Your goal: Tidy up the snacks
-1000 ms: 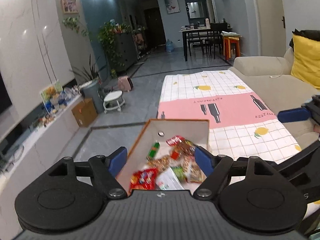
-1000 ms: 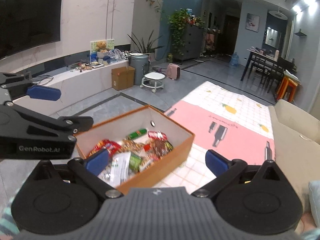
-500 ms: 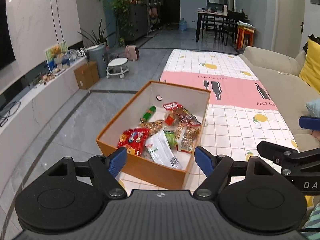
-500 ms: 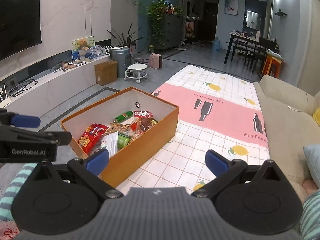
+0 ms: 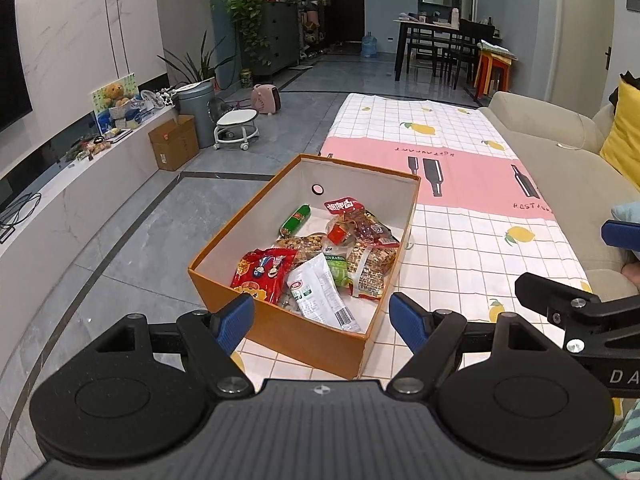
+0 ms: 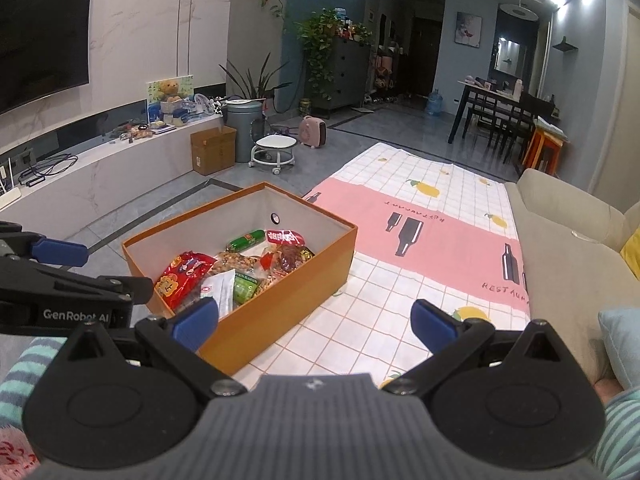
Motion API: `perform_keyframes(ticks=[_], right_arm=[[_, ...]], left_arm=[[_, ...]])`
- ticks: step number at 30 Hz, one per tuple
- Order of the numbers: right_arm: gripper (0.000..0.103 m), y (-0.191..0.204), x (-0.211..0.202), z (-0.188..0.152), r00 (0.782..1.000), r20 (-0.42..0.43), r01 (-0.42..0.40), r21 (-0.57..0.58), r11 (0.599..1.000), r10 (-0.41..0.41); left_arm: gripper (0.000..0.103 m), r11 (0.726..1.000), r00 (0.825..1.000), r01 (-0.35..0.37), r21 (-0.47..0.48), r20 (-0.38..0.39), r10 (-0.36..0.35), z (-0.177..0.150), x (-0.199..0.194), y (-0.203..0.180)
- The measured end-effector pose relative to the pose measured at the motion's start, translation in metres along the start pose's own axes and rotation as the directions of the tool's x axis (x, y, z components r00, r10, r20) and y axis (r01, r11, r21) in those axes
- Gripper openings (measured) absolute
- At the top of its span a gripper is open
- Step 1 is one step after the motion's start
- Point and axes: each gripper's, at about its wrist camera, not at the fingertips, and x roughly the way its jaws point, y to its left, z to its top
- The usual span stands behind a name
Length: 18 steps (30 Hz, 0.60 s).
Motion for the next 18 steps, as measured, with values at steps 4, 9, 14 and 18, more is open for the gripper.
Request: perform_keyframes(ticks=[4, 9, 14, 18], right_arm=[[0.099, 0.0008, -0.0018, 0.0005, 1.0, 0.009, 0.007, -0.001, 1.0, -0.007], [0.099, 0.0017, -0.0018, 0.0015, 1.0, 0.017, 0.004, -0.003, 1.0, -0.003], [0.099, 0.0056, -0.0017, 0.0009, 1.0, 0.023, 0.001, -0.027, 1.0, -0.001], [0.099, 0.0061, -0.0004, -0.0012, 1.0, 0.021, 0.001, -0.03, 1.0, -0.001]], left_arm=[[0.09, 1.0, 1.0, 0.001, 0.005, 0.0, -0.001, -0.0006, -0.0008, -0.0006], [0.09, 1.0, 1.0, 0.002, 0.001, 0.002, -0.002, -0.0002, 0.0004, 0.001], [0.09, 1.0, 1.0, 0.003, -0.004, 0.0, -0.003, -0.001, 0.0006, 0.0009], [0.09, 1.0, 1.0, -0.002, -0.01, -0.006, 0.002, -0.0018, 0.0003, 0.0013]])
